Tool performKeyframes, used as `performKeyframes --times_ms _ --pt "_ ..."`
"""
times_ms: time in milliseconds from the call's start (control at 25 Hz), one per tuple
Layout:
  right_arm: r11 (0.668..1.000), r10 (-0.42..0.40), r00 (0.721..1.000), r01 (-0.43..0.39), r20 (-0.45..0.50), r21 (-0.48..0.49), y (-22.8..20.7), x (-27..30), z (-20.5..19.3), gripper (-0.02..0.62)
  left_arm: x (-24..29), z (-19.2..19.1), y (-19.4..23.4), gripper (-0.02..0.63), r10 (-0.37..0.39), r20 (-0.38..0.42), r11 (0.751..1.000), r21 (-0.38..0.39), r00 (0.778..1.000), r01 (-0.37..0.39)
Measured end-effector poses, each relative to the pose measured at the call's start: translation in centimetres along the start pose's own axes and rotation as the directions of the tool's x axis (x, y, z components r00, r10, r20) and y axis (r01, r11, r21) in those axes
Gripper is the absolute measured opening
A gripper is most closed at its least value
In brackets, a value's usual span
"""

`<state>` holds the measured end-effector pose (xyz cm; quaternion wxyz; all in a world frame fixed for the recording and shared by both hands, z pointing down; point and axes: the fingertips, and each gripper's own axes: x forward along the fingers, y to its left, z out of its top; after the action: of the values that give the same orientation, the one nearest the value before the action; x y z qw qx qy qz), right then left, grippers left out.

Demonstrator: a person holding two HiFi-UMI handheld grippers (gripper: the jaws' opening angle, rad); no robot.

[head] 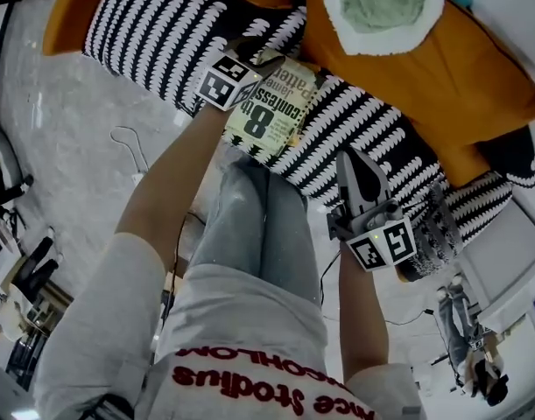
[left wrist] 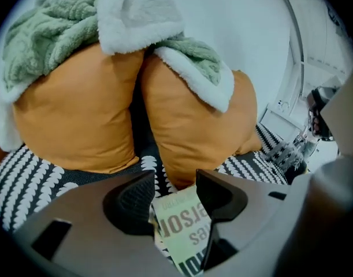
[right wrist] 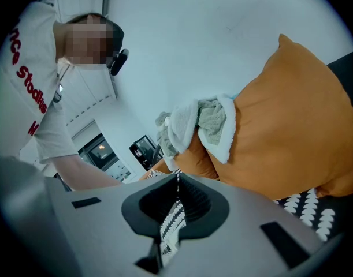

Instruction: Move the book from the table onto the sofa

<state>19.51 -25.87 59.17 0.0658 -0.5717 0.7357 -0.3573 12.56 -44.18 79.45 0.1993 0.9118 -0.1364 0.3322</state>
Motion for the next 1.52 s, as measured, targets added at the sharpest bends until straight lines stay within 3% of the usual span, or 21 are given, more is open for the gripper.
performKeyframes --times_ms 160,280,480,640,800,1200,1520 --pt "1.0 0.0 1.0 0.0 0.009 0.0 0.5 -1.1 0.7 0.028 -0.8 1.5 -0.9 0.223 0.007 0.019 1.0 0.031 1.0 -0.008" --pt "1.0 -0.015 1.0 0.015 0.013 -0.004 0.3 -1.1 0.8 0.029 -1.0 2.3 -1.2 0.069 0.006 0.065 0.999 0.052 0.998 -0.009" --pt "1.0 -0.024 0.999 0.024 0.022 0.002 -0.3 -0.8 1.3 0.029 -1.3 3.1 -1.4 0.022 -0.038 0.131 0.999 -0.026 0.991 0.041" --pt "0.999 -0.037 0.998 0.038 0.041 -0.02 -0.1 -0.5 2.0 0.029 -2.8 3.9 -0.7 0.017 -0.018 0.186 0.997 -0.068 0.982 0.031" --pt "0.998 -0.038 0.997 0.041 0.068 -0.043 0.6 -0.8 3.7 0.028 -6.7 6.9 -0.7 0.017 0.005 0.282 0.994 -0.104 0.96 0.026" --pt "0.99 -0.012 0.991 0.031 0.136 -0.141 3.3 -3.3 10.4 0.029 -15.3 11.0 -2.6 0.017 0.07 0.331 0.997 -0.051 0.941 -0.056" --pt "0.977 0.019 0.984 0.02 0.179 -0.214 8.0 -5.5 14.7 0.028 -24.2 14.5 -4.4 0.017 0.125 0.412 0.992 -0.069 0.902 -0.106"
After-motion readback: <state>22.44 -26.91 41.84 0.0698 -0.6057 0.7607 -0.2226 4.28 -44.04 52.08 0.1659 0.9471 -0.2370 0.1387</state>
